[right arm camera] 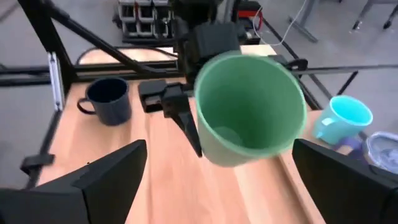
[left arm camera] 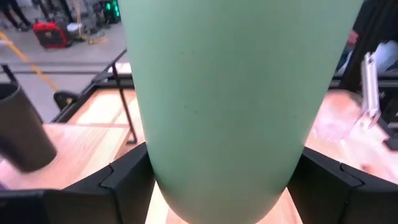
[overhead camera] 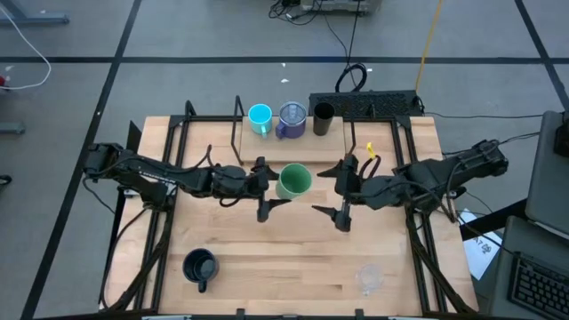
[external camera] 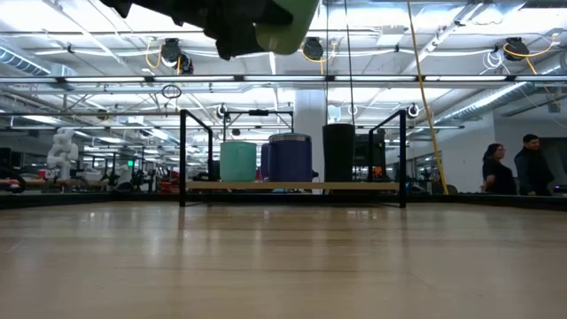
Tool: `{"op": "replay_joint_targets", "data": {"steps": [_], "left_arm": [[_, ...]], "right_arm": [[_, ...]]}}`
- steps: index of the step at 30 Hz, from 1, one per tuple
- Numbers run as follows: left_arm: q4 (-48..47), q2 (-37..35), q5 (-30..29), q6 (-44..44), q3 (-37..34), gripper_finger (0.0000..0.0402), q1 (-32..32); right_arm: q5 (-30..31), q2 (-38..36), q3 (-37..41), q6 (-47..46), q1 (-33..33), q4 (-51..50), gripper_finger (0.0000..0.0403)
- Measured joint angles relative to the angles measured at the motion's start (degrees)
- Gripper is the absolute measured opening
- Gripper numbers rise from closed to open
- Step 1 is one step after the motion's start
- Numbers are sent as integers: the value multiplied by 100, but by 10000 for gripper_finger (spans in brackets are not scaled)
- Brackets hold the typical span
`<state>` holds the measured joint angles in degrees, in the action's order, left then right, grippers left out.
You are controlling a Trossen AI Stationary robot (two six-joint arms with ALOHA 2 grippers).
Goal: Stack small to large cups/mugs on shelf
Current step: Put the green cup on the shelf
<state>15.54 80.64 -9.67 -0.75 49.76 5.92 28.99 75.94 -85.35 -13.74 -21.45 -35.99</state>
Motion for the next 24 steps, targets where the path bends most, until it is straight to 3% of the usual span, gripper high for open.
{"op": "replay_joint_targets", "data": {"steps": [4,10,18,24], "left_arm": [[-340,0,-85,-85,0,298,-3],[-808,0,-235,-108,0,298,-1],[-1294,0,-246,-126,0,298,-1],[-1635,0,-245,-100,0,298,-1]], "right_arm": [[320,318,-368,406,8,-226,383],[391,749,-649,635,99,-336,333],[-344,1214,-668,398,361,-422,283],[-497,1401,-668,242,502,-563,254]]}}
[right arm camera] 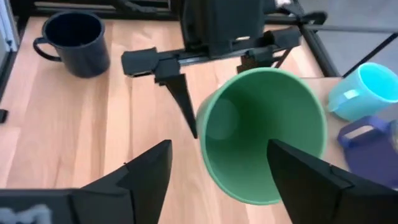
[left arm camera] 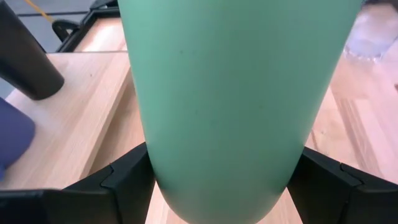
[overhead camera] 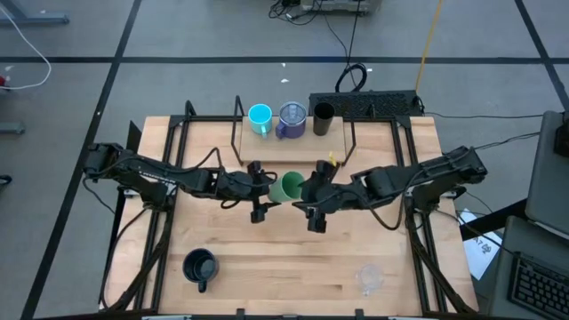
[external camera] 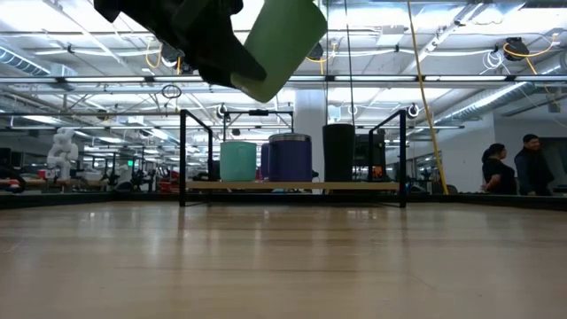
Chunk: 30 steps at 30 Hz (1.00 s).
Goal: Stack small to large cups/mugs on shelf
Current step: Put the green cup on the shelf
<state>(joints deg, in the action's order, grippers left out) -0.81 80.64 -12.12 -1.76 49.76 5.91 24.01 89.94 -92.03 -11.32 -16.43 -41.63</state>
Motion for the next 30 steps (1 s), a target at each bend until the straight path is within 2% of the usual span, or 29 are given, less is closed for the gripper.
{"op": "replay_joint_targets", "data": {"steps": [9,21,30], "left_arm": [[-66,-1,50,158,0,304,13],[-20,0,205,232,0,302,26],[-34,-2,199,251,0,304,22]], "right_arm": [[-628,229,-4,-216,234,10,204],[-774,445,0,-71,368,146,137],[-801,440,0,56,368,197,66]]}}
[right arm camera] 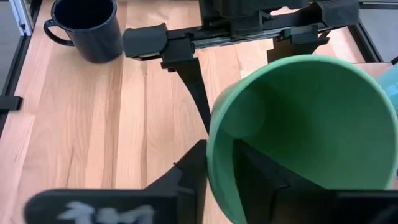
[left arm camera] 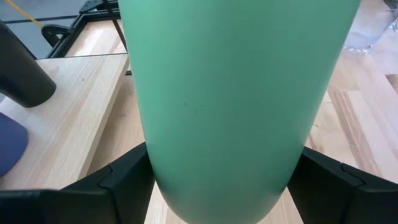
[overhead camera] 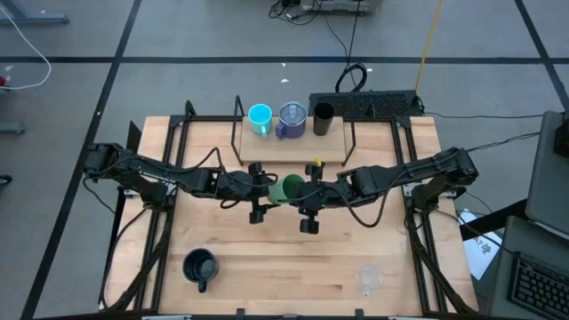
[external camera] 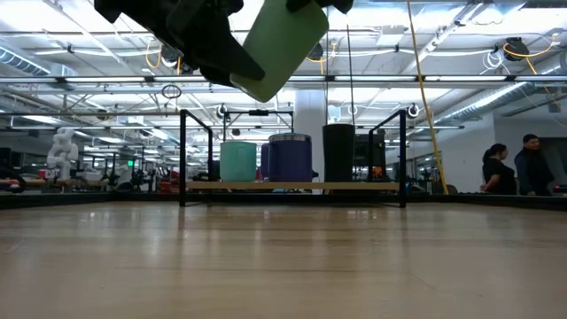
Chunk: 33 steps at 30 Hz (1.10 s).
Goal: Stack small to large cups/mugs on shelf
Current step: Put the green cup on the shelf
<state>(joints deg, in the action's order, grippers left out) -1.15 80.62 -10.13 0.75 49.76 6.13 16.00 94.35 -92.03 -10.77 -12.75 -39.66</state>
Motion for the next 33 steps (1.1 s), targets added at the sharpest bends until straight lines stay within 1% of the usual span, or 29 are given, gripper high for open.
{"op": "replay_joint_targets", "data": {"steps": [5,8,14,17,23,29,33], "left_arm": [[10,1,-38,-3,0,301,0],[37,2,-39,-5,0,313,0],[179,2,-61,-20,-4,358,4],[188,-66,-48,-19,-4,371,11],[149,-329,-230,-43,0,375,11],[52,-552,-333,-120,0,376,54],[-20,-575,-364,-217,0,370,116]], "right_arm": [[-25,0,0,127,-2,-2,22],[-25,0,0,264,-4,-9,6],[22,-11,0,231,0,-23,3],[22,-16,2,145,1,-192,3],[44,-75,4,-14,83,-555,1],[29,-199,-8,-171,320,-894,1],[29,-200,-308,-339,616,-1484,1]]}}
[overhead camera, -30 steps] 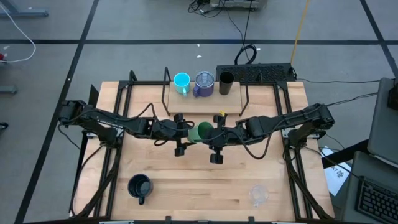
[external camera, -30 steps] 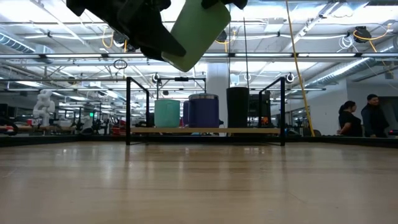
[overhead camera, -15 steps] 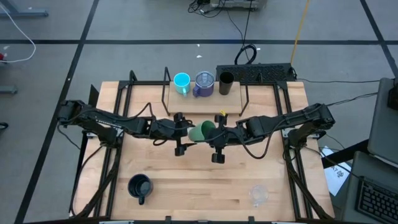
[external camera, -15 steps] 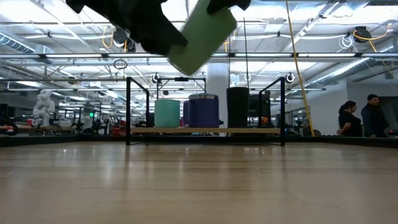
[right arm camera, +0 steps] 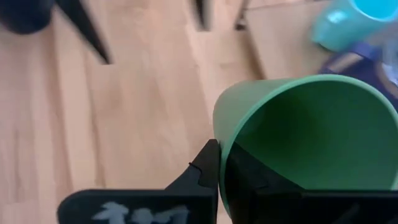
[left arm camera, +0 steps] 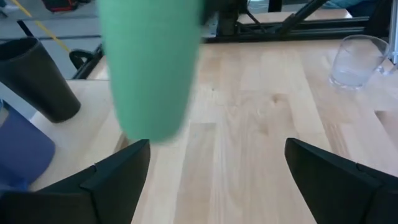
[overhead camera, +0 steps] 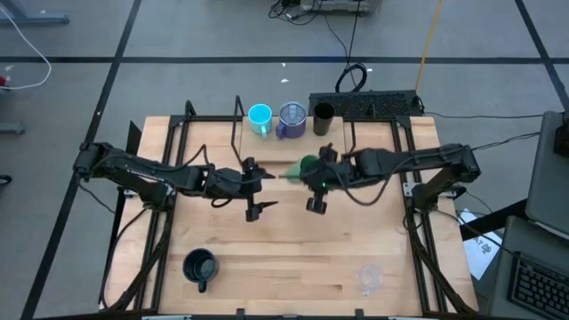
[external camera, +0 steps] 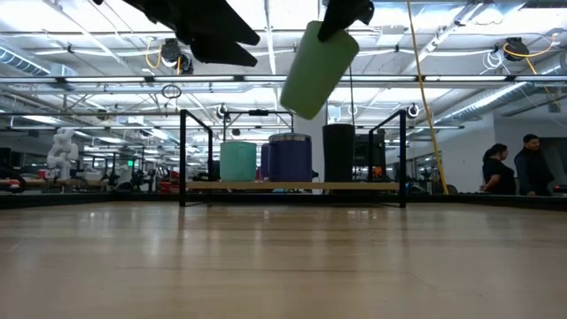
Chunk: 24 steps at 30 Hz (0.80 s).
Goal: Stack small to large cups/mugs on shelf
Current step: Put the green cup on the shelf
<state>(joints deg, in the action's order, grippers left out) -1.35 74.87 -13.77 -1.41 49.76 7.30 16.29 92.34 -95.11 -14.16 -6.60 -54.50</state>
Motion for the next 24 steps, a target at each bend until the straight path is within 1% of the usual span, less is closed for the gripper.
{"op": "replay_joint_targets", "data": {"steps": [6,9,14,19,22,24], "left_arm": [[-43,4,-29,-102,0,334,114],[-27,4,-29,-203,0,314,167],[-17,7,-32,-204,0,287,283],[12,7,-34,-207,0,272,357],[64,7,-34,-207,0,271,371],[88,7,-34,-206,0,271,371]], "right_arm": [[-56,-5,-513,-62,476,-817,1],[-393,-12,-661,-127,793,-1042,0],[-643,-5,-673,-132,1329,-1415,0],[-765,26,-673,8,1812,-1597,0],[-919,40,-674,46,2099,-1606,0],[-920,102,-675,65,2253,-1619,0]]}}
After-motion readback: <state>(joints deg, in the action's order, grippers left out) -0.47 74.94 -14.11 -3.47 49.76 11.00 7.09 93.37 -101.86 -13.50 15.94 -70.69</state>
